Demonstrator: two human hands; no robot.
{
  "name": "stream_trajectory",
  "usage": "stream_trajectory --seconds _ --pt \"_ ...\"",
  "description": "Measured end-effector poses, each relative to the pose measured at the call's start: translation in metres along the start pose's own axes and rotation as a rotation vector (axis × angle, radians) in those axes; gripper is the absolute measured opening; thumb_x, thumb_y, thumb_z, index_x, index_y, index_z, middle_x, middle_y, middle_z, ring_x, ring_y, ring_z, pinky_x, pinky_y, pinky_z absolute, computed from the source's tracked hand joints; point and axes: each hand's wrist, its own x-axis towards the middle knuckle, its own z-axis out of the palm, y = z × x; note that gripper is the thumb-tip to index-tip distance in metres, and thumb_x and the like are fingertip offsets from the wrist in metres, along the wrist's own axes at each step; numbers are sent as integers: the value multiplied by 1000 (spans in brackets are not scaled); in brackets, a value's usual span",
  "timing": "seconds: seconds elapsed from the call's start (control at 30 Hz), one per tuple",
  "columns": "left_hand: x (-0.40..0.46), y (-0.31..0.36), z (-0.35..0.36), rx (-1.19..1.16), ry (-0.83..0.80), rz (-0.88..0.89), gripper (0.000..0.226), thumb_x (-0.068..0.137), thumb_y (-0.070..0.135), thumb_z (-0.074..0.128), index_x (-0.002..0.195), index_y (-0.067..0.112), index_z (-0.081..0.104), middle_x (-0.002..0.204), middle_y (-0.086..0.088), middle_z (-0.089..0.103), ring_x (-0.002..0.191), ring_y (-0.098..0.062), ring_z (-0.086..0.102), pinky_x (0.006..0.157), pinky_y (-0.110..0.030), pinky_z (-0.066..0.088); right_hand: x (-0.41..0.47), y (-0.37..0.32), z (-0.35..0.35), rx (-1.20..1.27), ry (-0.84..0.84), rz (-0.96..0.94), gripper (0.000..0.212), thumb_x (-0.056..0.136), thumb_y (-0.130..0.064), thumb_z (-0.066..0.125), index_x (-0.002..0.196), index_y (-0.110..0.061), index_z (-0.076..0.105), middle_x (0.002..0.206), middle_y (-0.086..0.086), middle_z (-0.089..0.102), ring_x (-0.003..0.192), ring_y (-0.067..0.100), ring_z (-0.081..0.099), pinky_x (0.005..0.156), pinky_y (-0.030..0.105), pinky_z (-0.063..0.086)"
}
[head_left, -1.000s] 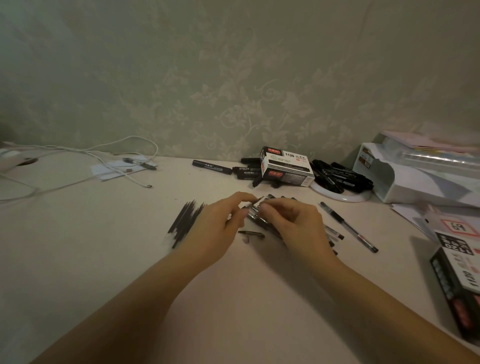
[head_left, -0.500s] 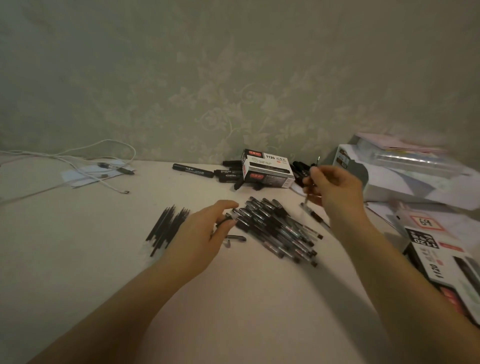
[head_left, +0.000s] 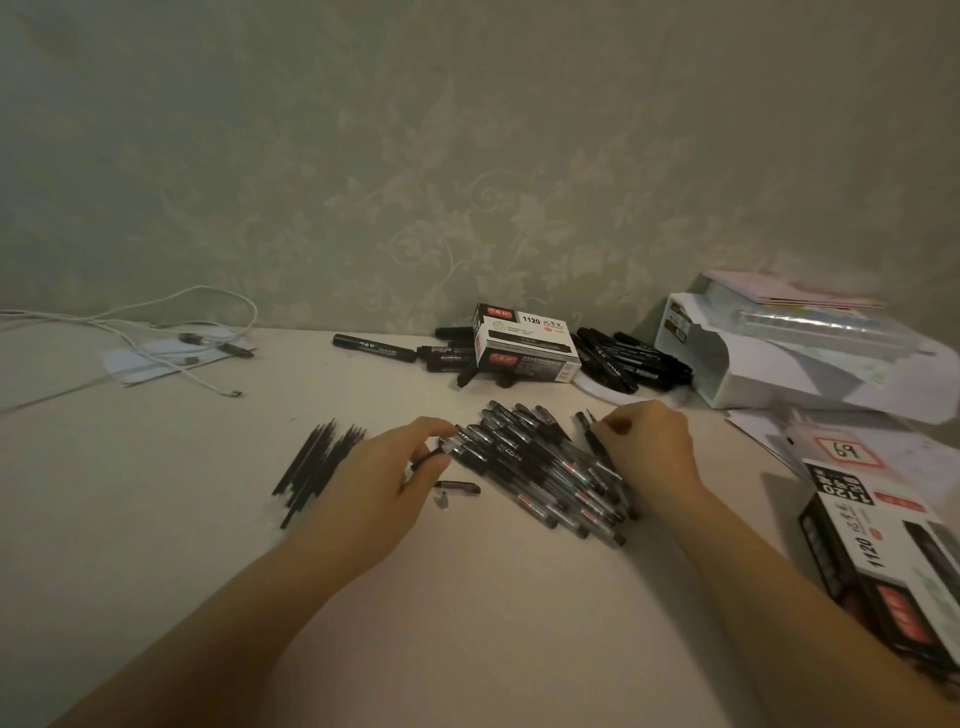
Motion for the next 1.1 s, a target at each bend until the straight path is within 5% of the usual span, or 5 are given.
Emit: stream_trajectory --seconds 0.3,0.53,0.83,1.1 --pt "2 -6 -11 77 109 -128 20 94 33 54 113 28 59 74 17 54 65 2 53 58 -7 34 3 17 -6 -59 50 16 17 91 -24 69 99 -11 75 97 7 73 87 20 65 78 28 49" --pt "5 -38 -38 340 128 -462 13 87 21 56 81 11 58 75 -6 62 76 -28 59 62 -32 43 2 14 -5 -104 26 -9 17 91 -26 68 98 -12 75 95 7 73 83 19 64 76 28 48" --pt "-2 -34 -33 410 3 -462 20 76 38 68 75 21 56 74 2 57 72 -20 56 58 -27 39 -19 -16 -8 -13 154 -270 10 92 -22 65 96 -18 73 91 -3 67 73 7 58 64 25 44" --pt "-1 -23 -32 489 -19 -475 15 85 30 60 80 16 56 67 2 49 67 -20 51 56 -26 36 -60 -56 -1 77 47 -500 11 92 -21 66 97 -22 76 87 -9 66 75 2 58 68 11 44"
